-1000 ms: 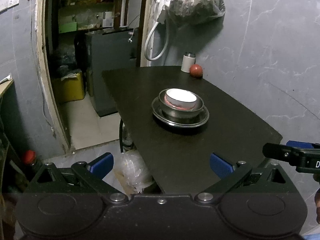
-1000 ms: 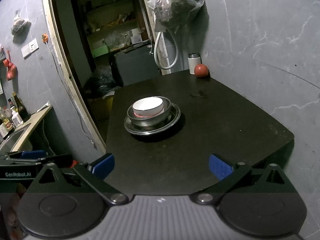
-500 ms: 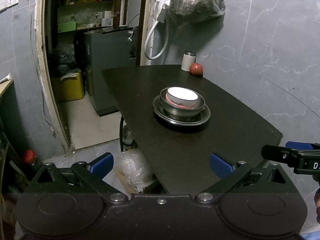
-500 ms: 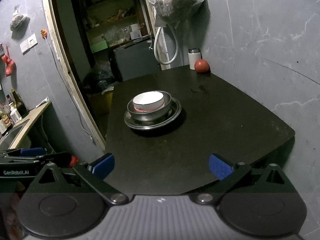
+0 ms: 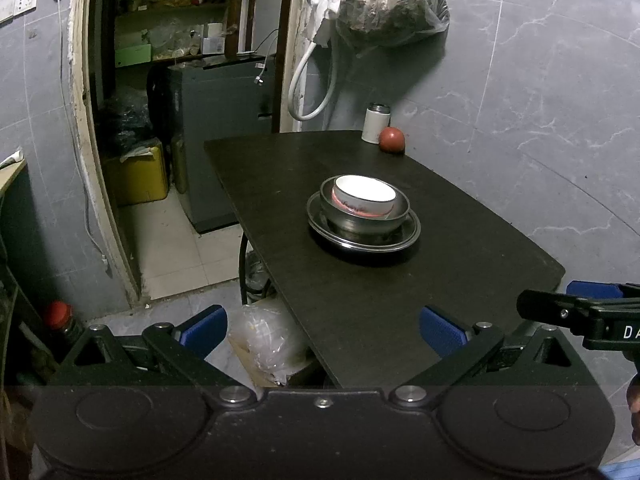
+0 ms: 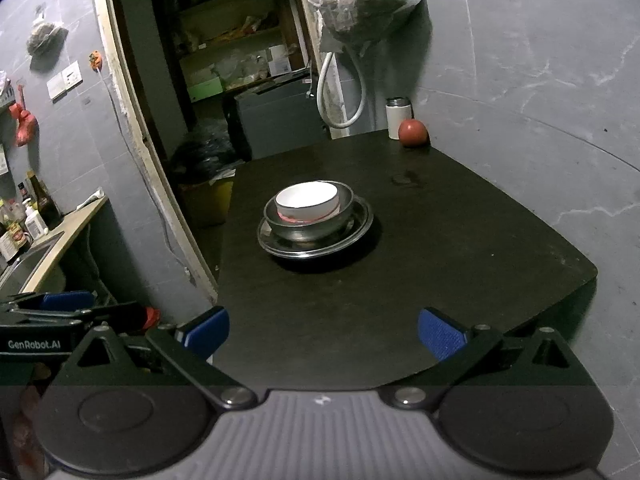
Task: Organize plates and bowls
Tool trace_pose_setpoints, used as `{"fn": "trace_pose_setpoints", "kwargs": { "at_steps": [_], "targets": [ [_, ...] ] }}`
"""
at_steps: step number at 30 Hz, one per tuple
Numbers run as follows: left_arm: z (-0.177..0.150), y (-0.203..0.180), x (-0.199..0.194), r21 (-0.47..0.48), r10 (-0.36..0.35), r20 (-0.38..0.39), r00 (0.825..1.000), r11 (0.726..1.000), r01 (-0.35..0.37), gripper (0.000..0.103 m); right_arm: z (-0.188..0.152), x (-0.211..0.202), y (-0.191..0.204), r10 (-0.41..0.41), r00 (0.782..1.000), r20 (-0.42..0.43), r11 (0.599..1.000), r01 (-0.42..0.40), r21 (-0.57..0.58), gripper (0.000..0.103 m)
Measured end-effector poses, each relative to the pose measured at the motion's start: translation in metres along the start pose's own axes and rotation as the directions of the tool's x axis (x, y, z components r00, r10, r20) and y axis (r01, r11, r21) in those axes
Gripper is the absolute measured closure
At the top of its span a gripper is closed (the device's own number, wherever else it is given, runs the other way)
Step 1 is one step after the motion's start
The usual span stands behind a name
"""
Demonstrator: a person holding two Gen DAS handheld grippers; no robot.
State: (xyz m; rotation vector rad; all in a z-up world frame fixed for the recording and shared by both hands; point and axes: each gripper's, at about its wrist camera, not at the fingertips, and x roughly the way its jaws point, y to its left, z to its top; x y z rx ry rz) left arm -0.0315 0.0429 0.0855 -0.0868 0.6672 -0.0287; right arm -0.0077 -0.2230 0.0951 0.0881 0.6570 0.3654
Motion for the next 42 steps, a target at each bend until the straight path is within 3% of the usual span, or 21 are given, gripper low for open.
{"fn": "trace_pose_setpoints", "kwargs": {
  "at_steps": [42],
  "targets": [
    [-0.0005, 0.0017, 0.0002, -0.004, 0.002, 0.001, 1.0, 1.0, -0.002, 0.001, 0.0008, 0.0022, 0.0031, -0.002, 1.0, 0.002, 1.0, 0.002, -0.006, 0.0]
  ]
}}
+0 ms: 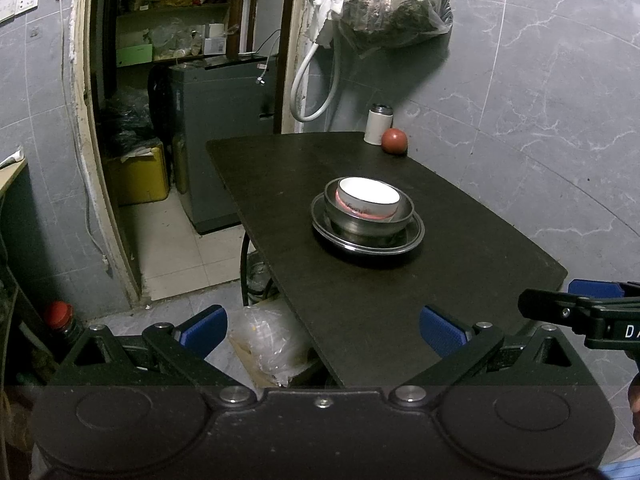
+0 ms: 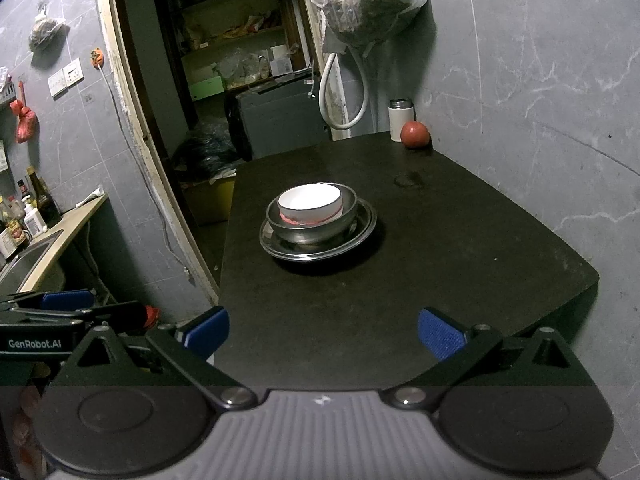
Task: Organize plates and bowls
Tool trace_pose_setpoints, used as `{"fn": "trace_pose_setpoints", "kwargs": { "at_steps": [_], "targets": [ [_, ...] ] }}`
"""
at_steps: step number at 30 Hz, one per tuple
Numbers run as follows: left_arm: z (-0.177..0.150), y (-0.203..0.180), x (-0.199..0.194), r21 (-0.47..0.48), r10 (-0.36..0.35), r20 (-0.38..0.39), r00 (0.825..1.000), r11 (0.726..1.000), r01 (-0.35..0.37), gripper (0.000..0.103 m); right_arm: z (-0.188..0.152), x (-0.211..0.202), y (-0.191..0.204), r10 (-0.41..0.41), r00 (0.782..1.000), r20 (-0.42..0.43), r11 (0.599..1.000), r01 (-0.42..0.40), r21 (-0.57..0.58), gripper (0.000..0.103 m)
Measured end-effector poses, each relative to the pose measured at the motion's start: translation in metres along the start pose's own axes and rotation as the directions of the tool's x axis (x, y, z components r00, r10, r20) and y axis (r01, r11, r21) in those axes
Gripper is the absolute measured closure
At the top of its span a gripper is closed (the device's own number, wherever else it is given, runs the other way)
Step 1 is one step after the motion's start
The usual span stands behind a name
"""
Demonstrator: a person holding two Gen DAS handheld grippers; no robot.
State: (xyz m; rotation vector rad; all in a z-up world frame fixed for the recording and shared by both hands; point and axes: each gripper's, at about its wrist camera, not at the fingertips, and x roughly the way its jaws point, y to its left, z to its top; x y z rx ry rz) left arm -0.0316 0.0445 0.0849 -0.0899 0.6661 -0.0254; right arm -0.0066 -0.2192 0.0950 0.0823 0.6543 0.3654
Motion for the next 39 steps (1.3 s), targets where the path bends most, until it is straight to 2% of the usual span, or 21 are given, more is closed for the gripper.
{"fn": "trace_pose_setpoints", "kwargs": {
  "at_steps": [34, 39],
  "targets": [
    [0.0023, 0.0, -0.0013, 0.005, 0.004, -0.008, 1.0, 1.0, -0.004, 0.001, 0.003, 0.0007, 0.0002, 0.0, 1.0, 0.0, 1.0, 0.0, -0.003, 0.0],
    [0.0067, 0.0001, -0.0058, 0.005, 0.027, 0.026, 0.999, 1.0, -0.028, 0.001, 0.0026, 0.0006, 0.001, 0.0, 1.0, -0.002, 1.0, 0.0, -0.004, 0.0]
  ]
}}
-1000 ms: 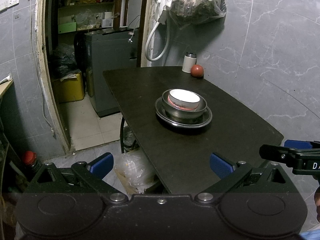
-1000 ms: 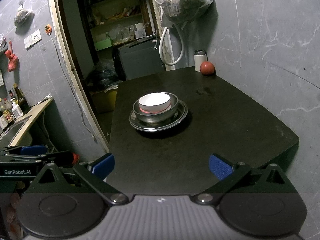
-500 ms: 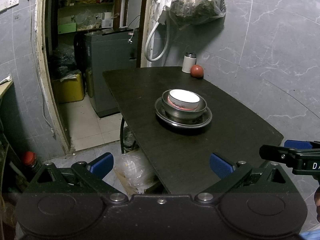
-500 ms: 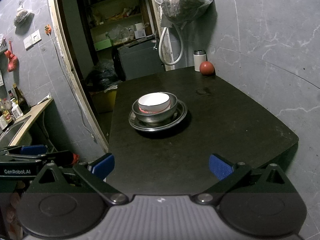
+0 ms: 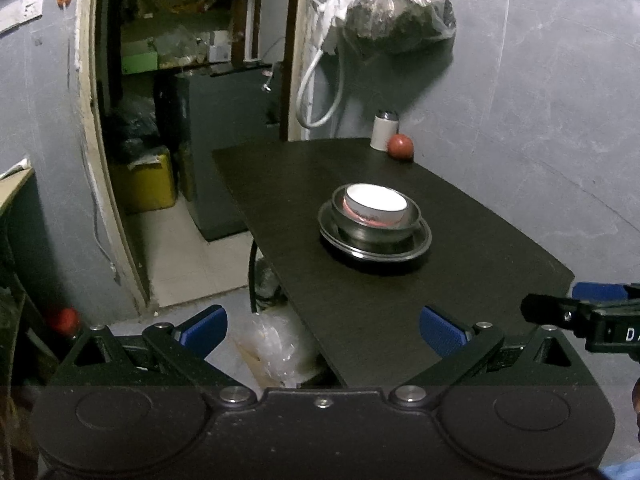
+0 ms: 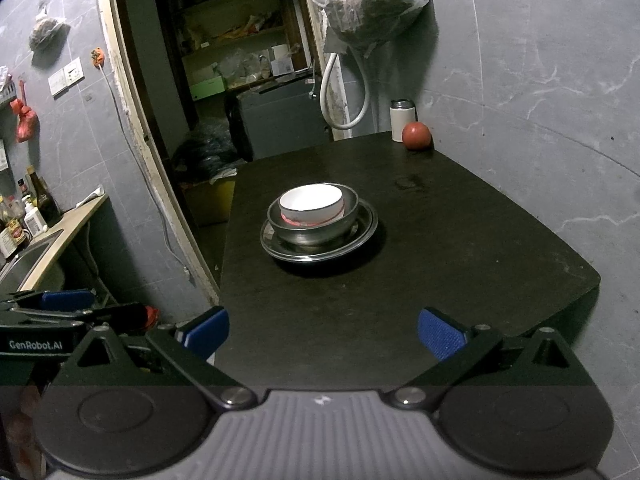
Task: Organize plates and bowls
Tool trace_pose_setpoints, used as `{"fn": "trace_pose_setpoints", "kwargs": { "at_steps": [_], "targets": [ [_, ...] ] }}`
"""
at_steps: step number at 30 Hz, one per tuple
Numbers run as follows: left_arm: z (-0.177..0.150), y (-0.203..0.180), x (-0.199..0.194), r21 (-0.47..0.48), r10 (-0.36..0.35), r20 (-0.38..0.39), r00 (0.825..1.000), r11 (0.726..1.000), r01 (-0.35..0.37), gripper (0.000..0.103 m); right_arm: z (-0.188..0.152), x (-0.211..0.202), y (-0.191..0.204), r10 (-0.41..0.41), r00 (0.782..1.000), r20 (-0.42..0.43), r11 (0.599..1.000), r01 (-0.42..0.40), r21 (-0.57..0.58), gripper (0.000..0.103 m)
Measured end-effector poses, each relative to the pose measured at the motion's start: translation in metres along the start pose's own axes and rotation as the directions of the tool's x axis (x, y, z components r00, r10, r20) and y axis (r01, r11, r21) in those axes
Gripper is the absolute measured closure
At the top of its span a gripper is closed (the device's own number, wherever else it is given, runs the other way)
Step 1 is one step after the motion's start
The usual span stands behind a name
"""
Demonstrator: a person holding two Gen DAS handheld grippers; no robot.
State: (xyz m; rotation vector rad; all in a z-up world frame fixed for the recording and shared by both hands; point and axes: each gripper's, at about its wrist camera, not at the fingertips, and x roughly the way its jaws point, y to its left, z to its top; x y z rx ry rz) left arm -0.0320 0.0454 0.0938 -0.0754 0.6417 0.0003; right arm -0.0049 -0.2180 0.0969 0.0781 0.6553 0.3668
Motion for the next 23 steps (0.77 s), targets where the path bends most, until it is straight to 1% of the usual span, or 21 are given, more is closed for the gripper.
{"fn": "trace_pose_setpoints", "kwargs": {
  "at_steps": [4, 19, 23],
  "targets": [
    [0.001, 0.002, 0.001, -0.019, -0.025, 0.006, 1.0, 1.0, 0.025, 0.001, 0.0, 0.001, 0.0, -0.001, 1.0, -0.001, 1.0, 0.001, 0.001, 0.0],
    [0.002, 0.004, 0.01, -0.022, -0.04, 0.004, 0.999, 0.999, 0.04, 0.001, 0.002, 0.008, 0.0, 0.001, 1.0, -0.016, 1.0, -0.001, -0.003, 0.0],
    [0.003, 0.002, 0.018, -0.014, -0.045, -0.011, 0.999, 0.999, 0.045, 0.001, 0.003, 0.012, -0.002, -0.002, 1.0, -0.028, 1.0, 0.002, 0.002, 0.0]
  ]
}}
